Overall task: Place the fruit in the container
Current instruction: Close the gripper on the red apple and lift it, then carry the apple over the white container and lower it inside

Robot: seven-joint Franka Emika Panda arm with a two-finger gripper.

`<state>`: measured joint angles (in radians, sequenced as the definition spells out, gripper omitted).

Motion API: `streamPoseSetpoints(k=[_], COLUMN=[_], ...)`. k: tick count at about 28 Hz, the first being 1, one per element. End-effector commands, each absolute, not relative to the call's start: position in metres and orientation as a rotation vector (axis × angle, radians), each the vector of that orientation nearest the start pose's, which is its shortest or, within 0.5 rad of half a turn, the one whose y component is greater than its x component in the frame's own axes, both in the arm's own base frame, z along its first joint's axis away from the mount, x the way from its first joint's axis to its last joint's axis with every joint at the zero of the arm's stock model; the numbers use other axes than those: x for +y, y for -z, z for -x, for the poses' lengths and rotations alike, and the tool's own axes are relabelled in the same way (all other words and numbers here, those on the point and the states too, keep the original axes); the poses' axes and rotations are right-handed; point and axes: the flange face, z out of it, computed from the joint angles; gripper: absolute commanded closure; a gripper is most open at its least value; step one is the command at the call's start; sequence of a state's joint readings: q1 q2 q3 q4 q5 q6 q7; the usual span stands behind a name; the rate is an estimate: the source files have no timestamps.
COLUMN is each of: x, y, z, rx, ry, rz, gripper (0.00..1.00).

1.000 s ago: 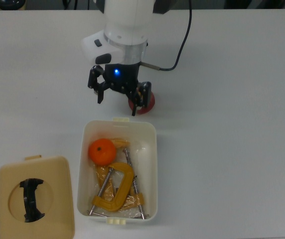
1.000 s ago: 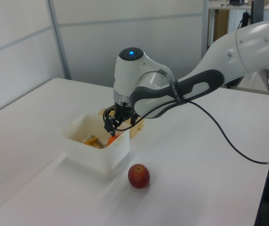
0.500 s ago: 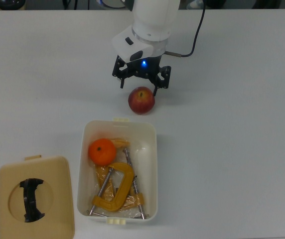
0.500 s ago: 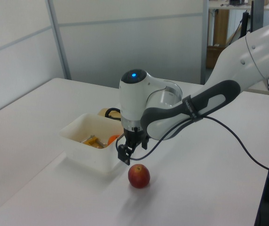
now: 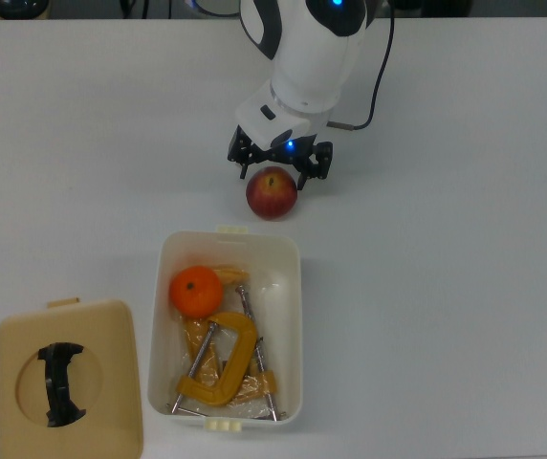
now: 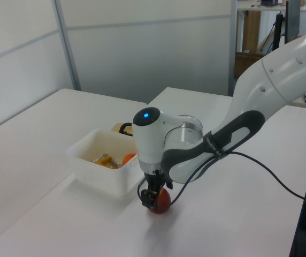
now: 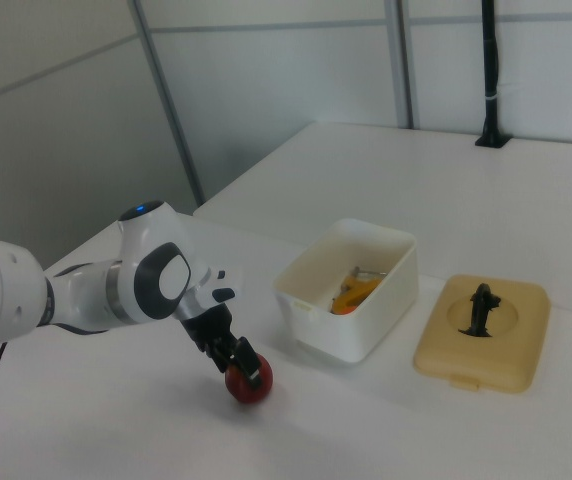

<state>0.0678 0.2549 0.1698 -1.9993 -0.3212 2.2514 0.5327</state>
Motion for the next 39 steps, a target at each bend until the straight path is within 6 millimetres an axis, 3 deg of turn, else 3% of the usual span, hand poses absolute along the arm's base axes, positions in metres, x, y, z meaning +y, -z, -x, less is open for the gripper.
streamPoseSetpoints(k=[1,3,5,7,8,9,18,19,22,24,29,34,39], x=[0.122,0.120,0.120,0.120,0.120,0.118,0.101,0.096,0.087,0.075,0.052,0.042,0.048], y=[-0.315,-0.312,-0.313,-0.316,-0.323,-0.328,-0.404,-0.422,-0.444,-0.469,-0.495,-0.494,-0.463], z=[-0.586,-0.587,-0.587,-0.589,-0.590,-0.591,-0.598,-0.600,-0.608,-0.621,-0.639,-0.667,-0.683], rx=[0.110,0.098,0.092,0.092,0.103,0.118,0.250,0.288,0.334,0.399,0.485,0.554,0.573], ry=[0.111,0.120,0.128,0.139,0.159,0.172,0.346,0.381,0.427,0.485,0.559,0.573,0.533], rz=[3.360,3.365,3.369,3.368,3.364,3.359,3.270,3.239,3.196,3.145,3.087,3.019,3.026], gripper=[0.00,0.08,0.27,0.58,0.89,1.00,1.00,1.00,1.00,1.00,1.00,1.00,1.00])
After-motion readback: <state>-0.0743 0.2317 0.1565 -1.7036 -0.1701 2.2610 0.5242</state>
